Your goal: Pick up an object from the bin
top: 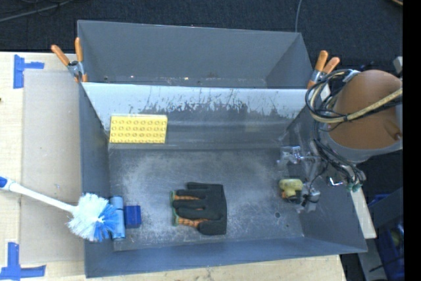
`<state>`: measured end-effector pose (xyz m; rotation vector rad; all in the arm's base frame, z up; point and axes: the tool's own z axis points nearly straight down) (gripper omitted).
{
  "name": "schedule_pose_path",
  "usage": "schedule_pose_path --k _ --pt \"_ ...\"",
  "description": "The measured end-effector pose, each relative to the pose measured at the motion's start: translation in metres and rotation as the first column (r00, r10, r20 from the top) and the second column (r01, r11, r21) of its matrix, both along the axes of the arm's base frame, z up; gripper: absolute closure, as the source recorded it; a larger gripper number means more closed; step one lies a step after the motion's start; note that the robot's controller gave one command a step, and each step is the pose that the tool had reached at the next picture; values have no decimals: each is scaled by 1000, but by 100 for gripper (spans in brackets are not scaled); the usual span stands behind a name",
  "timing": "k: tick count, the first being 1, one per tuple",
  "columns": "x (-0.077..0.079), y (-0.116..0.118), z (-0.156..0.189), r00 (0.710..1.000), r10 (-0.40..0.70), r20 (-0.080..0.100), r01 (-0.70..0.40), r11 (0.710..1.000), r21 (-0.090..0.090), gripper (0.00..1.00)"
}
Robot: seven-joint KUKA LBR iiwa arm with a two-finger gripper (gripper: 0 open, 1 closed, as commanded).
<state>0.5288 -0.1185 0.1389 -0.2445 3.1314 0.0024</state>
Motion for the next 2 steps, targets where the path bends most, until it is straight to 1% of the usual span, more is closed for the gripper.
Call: schedule_pose_path --k 1,2 --pt "-12 32 -24 998 -68 3 68 998 -2 0" --pt "23 -2 -30 999 -35 3 35 999 -2 0"
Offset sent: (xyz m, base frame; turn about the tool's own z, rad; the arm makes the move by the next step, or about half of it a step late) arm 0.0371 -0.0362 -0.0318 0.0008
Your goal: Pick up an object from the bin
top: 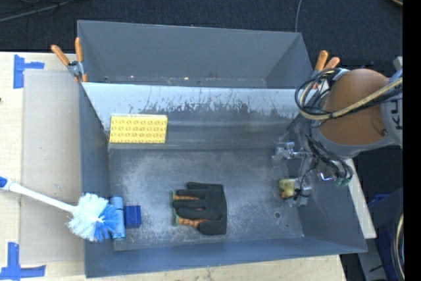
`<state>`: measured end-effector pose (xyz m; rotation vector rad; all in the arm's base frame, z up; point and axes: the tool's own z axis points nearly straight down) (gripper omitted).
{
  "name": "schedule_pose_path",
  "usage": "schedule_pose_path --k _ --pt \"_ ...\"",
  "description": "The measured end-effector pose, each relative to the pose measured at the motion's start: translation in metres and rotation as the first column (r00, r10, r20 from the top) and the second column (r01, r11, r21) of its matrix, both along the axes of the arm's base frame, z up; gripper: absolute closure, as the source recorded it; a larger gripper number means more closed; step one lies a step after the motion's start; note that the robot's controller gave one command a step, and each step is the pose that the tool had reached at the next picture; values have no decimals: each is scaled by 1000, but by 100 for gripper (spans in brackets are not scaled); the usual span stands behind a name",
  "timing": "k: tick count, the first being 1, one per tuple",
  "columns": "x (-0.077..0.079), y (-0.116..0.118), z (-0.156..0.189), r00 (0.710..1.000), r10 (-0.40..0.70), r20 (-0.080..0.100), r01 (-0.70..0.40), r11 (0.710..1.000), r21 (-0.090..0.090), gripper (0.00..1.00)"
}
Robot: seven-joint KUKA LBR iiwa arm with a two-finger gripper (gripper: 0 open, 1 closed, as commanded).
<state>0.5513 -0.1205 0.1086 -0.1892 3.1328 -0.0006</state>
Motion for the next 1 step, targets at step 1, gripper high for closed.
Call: schedule_pose_path --k 1 --pt "-43 62 -22 1000 -5 -6 5 1000 2 0"
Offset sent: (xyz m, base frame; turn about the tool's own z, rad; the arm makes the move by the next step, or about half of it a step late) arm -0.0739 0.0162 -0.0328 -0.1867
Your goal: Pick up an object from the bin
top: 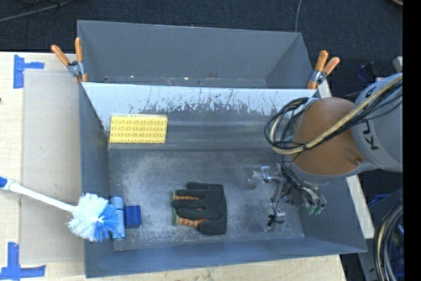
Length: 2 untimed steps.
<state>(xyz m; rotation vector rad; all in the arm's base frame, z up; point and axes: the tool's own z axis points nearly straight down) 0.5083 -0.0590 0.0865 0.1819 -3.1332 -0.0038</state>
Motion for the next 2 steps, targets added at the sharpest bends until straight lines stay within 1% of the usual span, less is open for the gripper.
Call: schedule_pose_path --k 1,2 --pt "-15 -3 -5 994 106 3 -106 994 -2 0" --pt "-15 41 -8 998 66 -2 -66 998 -1 0"
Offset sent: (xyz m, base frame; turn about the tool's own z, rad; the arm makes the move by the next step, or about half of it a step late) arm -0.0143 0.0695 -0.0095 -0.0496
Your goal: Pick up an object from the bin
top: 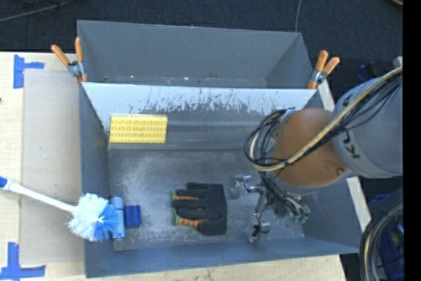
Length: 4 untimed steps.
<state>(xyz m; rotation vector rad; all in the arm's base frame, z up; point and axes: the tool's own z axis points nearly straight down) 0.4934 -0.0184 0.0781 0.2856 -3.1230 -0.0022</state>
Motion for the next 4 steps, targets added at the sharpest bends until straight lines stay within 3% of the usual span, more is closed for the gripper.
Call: schedule_pose_path --k 1,2,3,4 --pt "59 11 -4 998 66 1 -66 998 -1 0" --pt "46 75 -3 999 47 -6 -47 999 1 0" --pt "24 78 -1 992 122 1 -122 992 0 0" --pt "25 119 -7 996 88 -2 -88 996 2 0"
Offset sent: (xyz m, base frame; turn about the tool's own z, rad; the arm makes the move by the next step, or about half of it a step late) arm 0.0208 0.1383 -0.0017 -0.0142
